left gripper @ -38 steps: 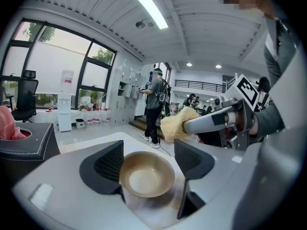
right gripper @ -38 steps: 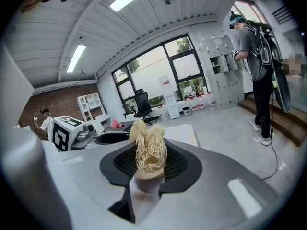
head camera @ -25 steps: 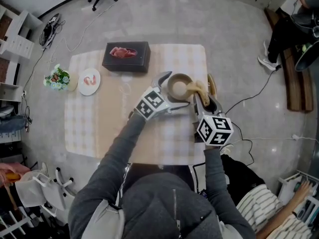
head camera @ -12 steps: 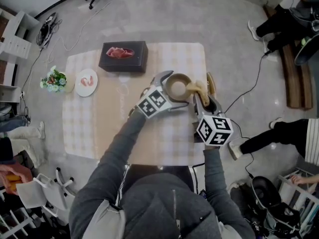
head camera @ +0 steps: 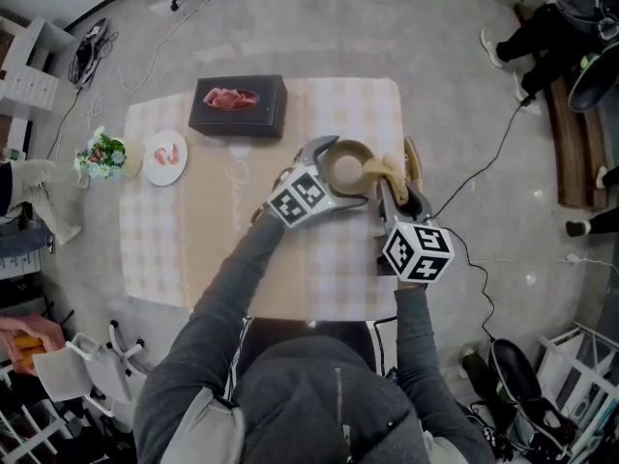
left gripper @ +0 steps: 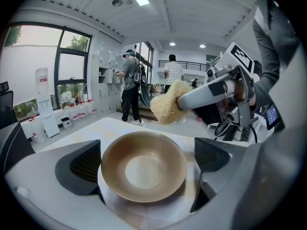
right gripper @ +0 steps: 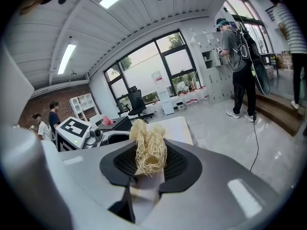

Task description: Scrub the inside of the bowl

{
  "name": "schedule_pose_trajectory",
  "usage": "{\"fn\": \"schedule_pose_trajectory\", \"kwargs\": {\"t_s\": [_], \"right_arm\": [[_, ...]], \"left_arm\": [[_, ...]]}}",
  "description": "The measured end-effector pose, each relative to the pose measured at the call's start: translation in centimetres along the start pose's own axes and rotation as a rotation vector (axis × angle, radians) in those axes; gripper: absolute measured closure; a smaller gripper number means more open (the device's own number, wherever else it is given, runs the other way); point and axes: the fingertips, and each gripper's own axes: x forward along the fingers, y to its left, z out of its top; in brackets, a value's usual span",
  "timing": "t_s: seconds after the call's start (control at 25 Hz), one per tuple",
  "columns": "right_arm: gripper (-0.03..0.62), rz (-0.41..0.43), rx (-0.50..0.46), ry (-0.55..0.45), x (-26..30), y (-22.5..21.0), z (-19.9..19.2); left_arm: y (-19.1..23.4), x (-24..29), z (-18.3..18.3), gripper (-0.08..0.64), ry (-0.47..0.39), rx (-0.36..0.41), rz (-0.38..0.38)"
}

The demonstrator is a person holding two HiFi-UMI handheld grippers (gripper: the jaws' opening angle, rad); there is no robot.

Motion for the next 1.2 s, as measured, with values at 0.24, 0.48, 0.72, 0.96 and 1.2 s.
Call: {"fn": "schedule_pose_trajectory", "kwargs": {"t_s": [0.24, 0.48, 0.72, 0.96, 1.2], "right_arm": [[0.483, -0.012, 0.015, 0.002, 0.0, -0.1, -0.4], [0.483, -0.012, 0.015, 0.002, -0.1, 0.1, -0.6], [0.483, -0.009, -0.002, 0.010, -0.1, 0.3, -0.8], [0.483, -0.005, -0.026, 0.018, -0.1, 0.2, -0.7], [0.483, 0.006, -0.069, 0.036, 0.1, 0.3, -0.5]], "left_arm": [[0.1, 0.5, -0.5, -0.038, 0.010, 0.011, 0.010], [0.3, 0.8, -0.8, -0.031, 0.017, 0.037, 0.032], [0.4, 1.1, -1.4, -0.014, 0.030, 0.058, 0.067], [0.3, 1.1, -1.3, -0.014, 0.027, 0.064, 0.079], [0.3, 1.3, -1.4, -0.005, 0.027, 0.079, 0.089]]}}
